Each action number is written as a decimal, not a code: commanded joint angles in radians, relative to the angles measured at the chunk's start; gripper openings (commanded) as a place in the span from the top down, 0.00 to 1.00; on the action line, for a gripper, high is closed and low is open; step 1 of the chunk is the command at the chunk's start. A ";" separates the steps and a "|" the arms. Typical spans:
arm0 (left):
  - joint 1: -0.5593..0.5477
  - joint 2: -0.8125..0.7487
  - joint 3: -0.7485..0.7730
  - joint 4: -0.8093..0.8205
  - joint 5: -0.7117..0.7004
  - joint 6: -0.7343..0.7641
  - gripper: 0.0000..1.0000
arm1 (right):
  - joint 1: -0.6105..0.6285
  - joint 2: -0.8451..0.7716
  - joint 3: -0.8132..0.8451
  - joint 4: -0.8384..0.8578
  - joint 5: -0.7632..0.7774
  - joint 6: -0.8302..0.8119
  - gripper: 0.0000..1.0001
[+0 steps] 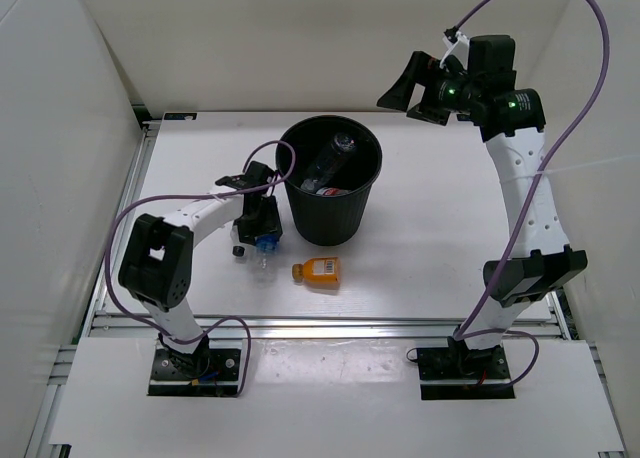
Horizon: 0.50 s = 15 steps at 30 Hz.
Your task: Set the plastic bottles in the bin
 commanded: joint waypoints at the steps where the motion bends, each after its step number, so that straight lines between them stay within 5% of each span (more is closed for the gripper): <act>1: -0.006 -0.063 0.051 -0.043 -0.020 0.001 0.46 | 0.001 -0.046 -0.014 0.020 -0.012 -0.025 0.00; 6: -0.006 -0.131 0.152 -0.126 -0.071 -0.028 0.58 | 0.001 -0.046 -0.023 0.020 -0.012 -0.015 0.00; 15: 0.037 -0.202 0.390 -0.244 -0.141 -0.052 0.60 | 0.001 -0.037 -0.023 0.020 -0.021 0.003 0.00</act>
